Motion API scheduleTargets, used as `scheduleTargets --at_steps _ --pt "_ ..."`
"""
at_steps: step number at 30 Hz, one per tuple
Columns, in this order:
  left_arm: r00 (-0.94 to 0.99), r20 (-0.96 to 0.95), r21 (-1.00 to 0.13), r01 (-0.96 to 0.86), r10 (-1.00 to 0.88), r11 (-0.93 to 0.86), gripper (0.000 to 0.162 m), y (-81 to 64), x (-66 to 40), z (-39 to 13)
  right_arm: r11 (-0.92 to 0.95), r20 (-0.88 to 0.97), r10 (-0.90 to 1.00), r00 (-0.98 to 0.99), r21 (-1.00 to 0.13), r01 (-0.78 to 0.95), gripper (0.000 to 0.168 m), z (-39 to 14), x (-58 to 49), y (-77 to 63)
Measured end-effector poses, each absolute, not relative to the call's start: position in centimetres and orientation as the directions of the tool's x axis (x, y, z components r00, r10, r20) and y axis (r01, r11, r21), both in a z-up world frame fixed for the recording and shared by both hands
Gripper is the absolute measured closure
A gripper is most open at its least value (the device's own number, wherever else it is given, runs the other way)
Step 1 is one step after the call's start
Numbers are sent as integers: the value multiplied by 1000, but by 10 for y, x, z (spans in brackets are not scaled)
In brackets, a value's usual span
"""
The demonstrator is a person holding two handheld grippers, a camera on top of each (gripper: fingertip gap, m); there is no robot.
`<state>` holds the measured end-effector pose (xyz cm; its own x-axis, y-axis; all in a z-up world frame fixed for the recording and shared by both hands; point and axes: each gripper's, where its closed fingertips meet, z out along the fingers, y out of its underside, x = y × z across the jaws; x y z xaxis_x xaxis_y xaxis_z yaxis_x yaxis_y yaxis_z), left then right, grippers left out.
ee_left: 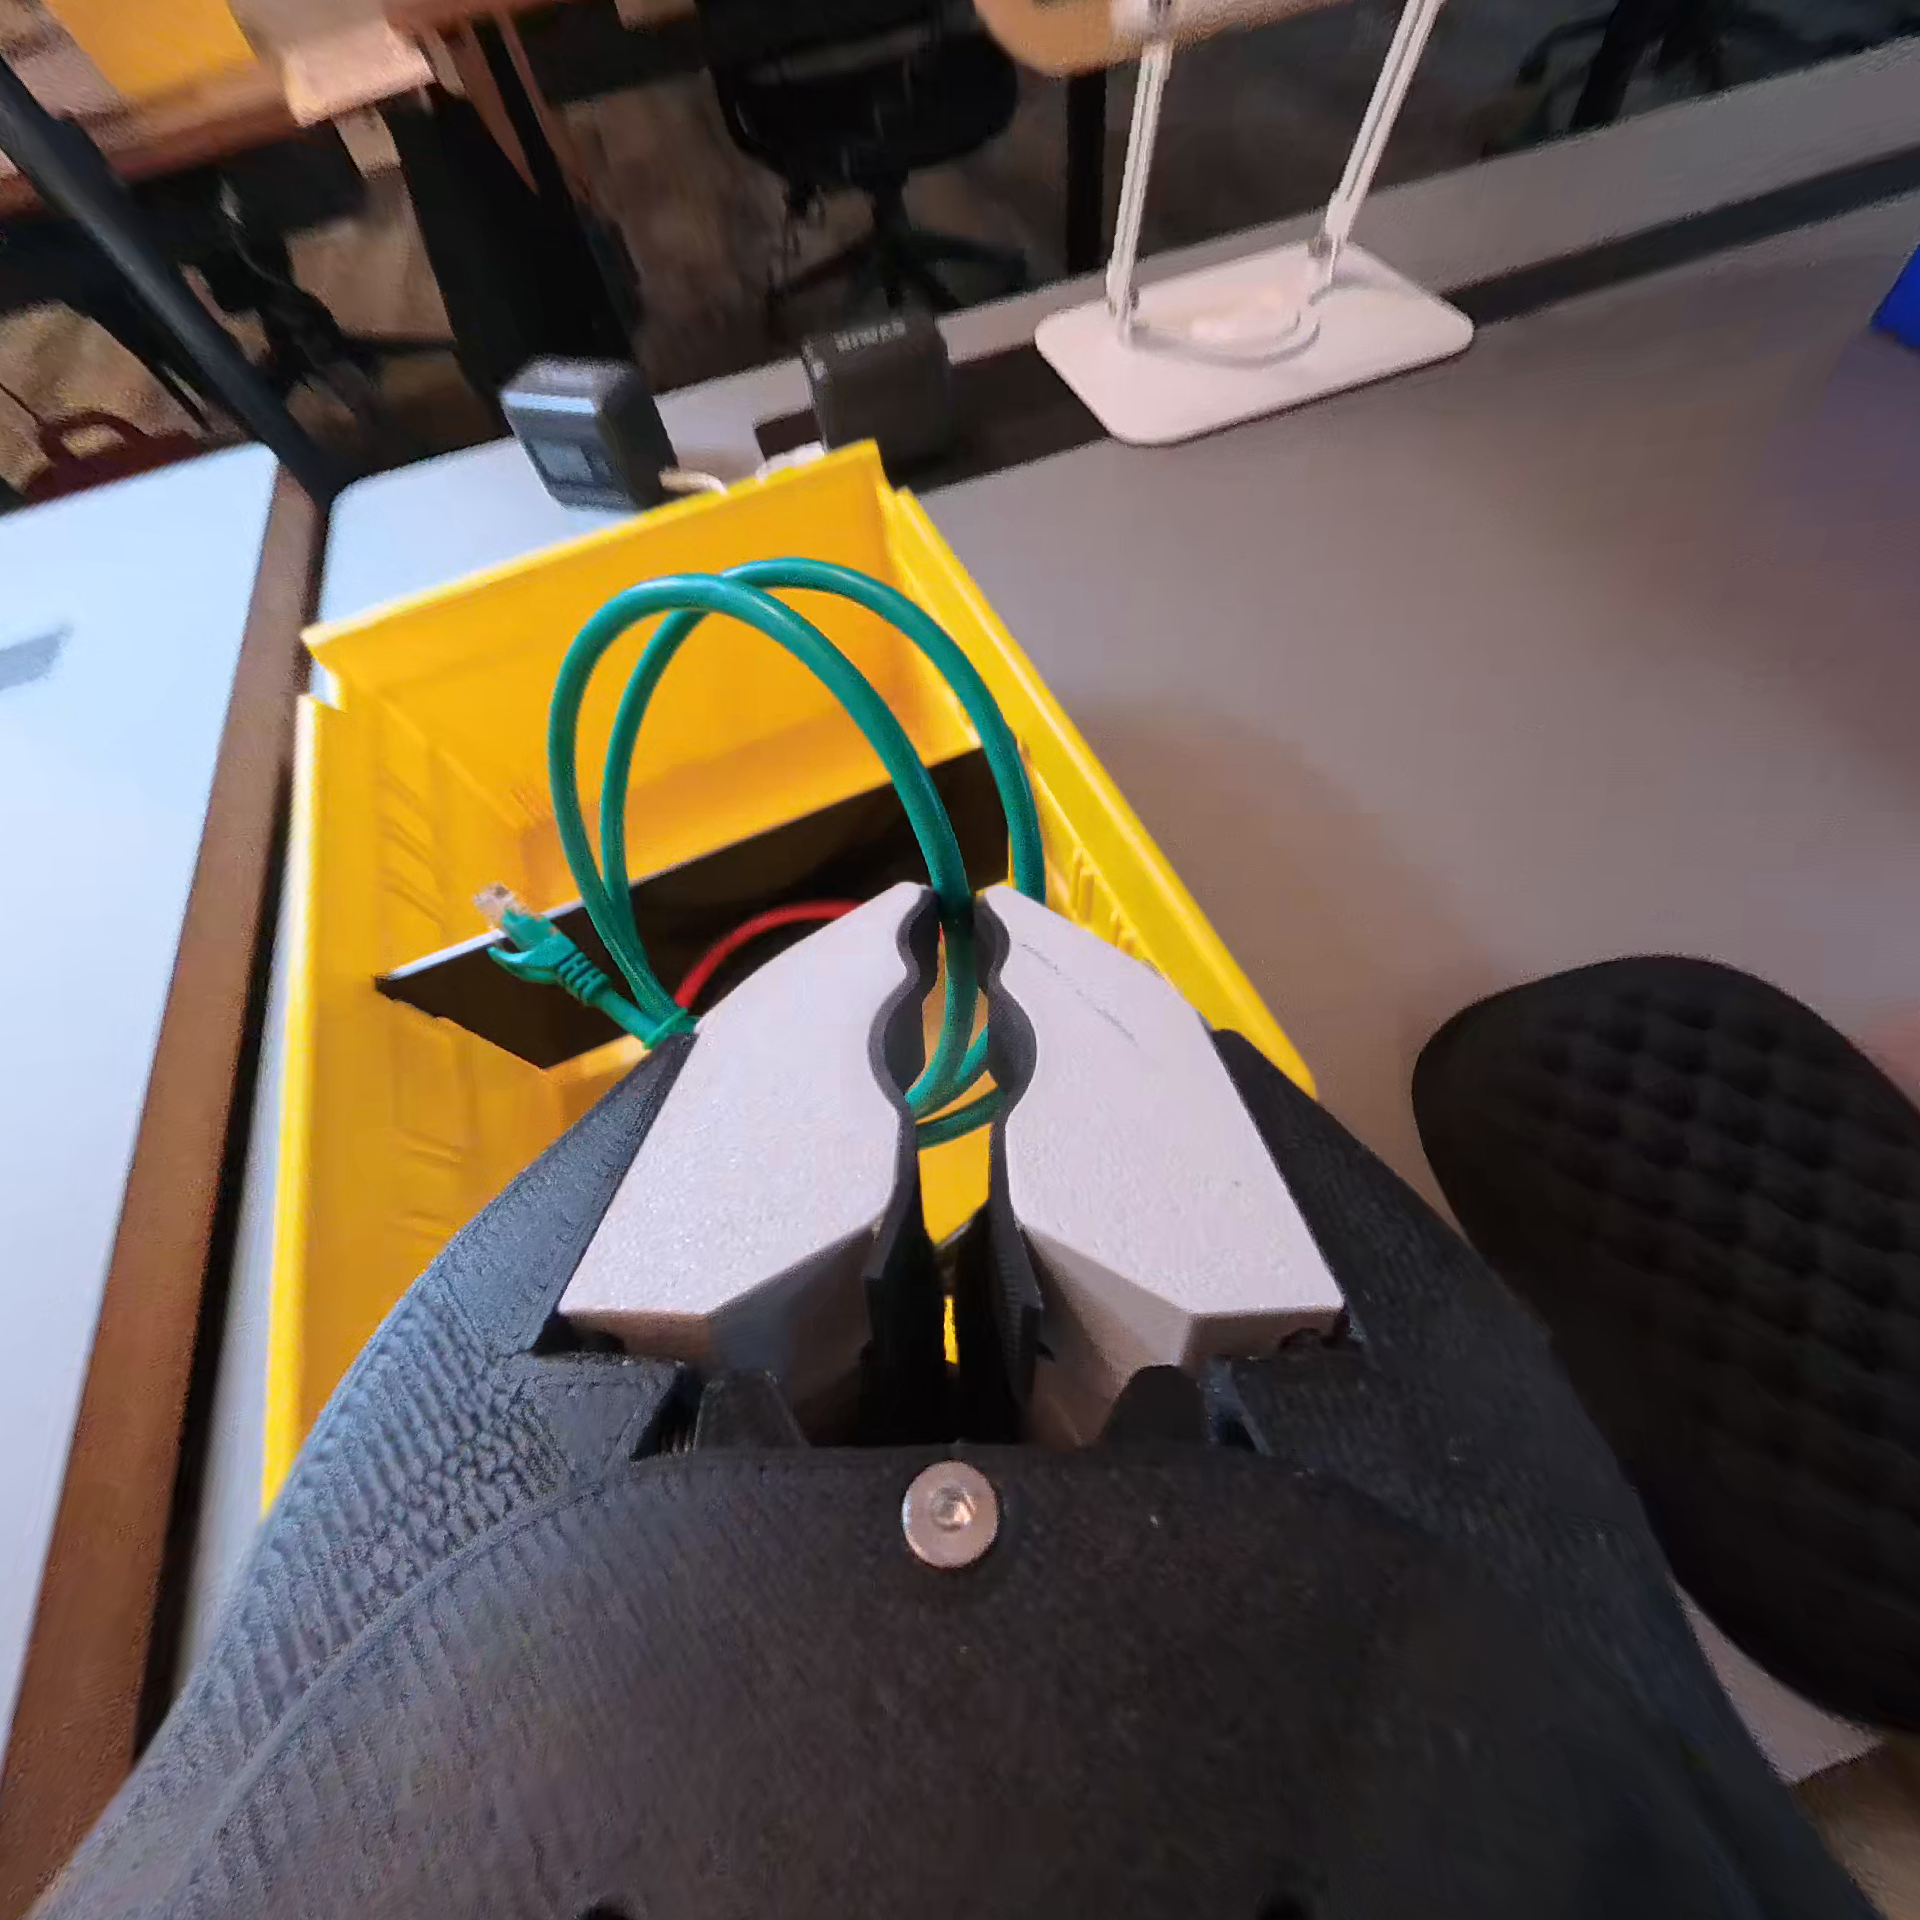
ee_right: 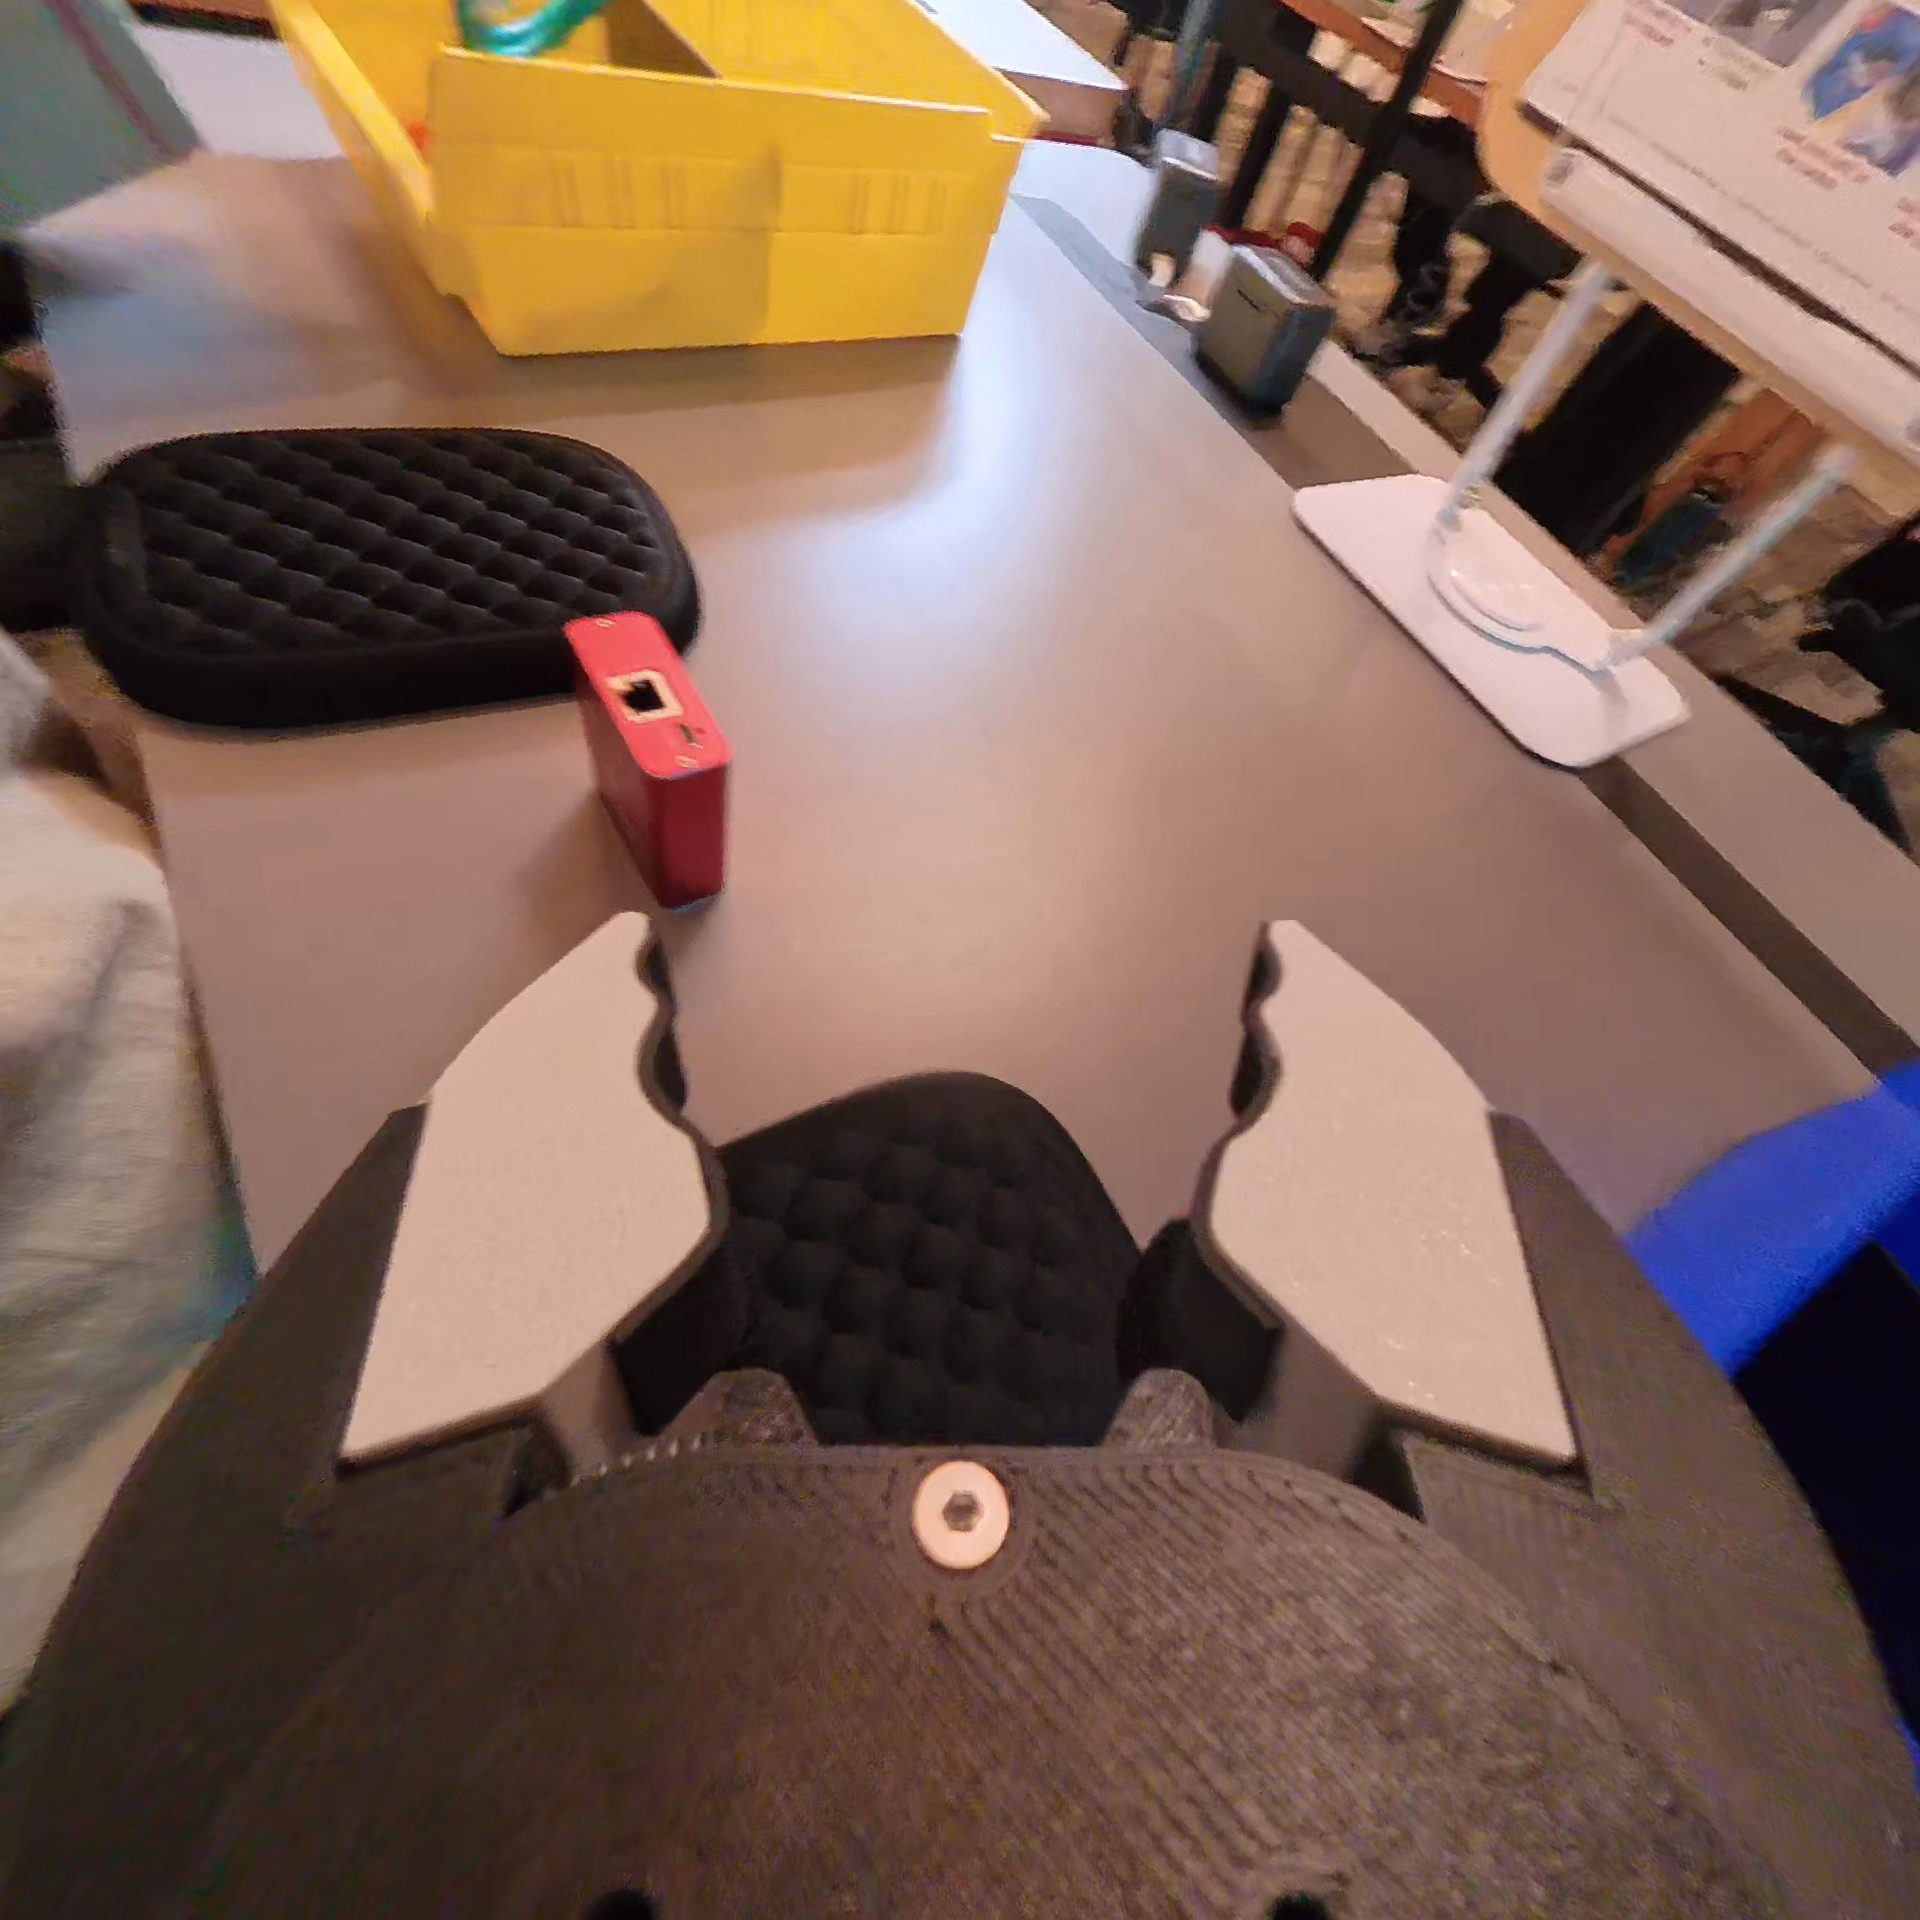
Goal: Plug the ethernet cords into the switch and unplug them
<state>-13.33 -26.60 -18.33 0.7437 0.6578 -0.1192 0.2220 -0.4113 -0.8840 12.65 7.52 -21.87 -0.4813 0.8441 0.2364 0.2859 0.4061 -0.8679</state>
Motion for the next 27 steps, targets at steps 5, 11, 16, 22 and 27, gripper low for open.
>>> scheduleTargets --at_steps 5,11,16,22,27 --pt "715 -190 -923 103 672 -371 156 -260 -125 -147 454 141 738 -660 -827 331 82 -239 118 19" --pt "710 -232 -924 52 665 -379 156 -255 -118 -135 515 131 660 -740 -796 318 101 -267 93 -21" --pt "710 -247 -926 28 659 -377 156 -253 -113 -131 619 192 569 -800 -740 263 138 -285 87 -28" --pt "717 -260 -923 14 647 -385 156 -252 -107 -131 634 214 630 -747 -696 336 140 -284 93 13" --pt "718 -262 -925 4 645 -380 156 -251 -105 -128 592 182 695 -696 -693 411 141 -286 106 40"
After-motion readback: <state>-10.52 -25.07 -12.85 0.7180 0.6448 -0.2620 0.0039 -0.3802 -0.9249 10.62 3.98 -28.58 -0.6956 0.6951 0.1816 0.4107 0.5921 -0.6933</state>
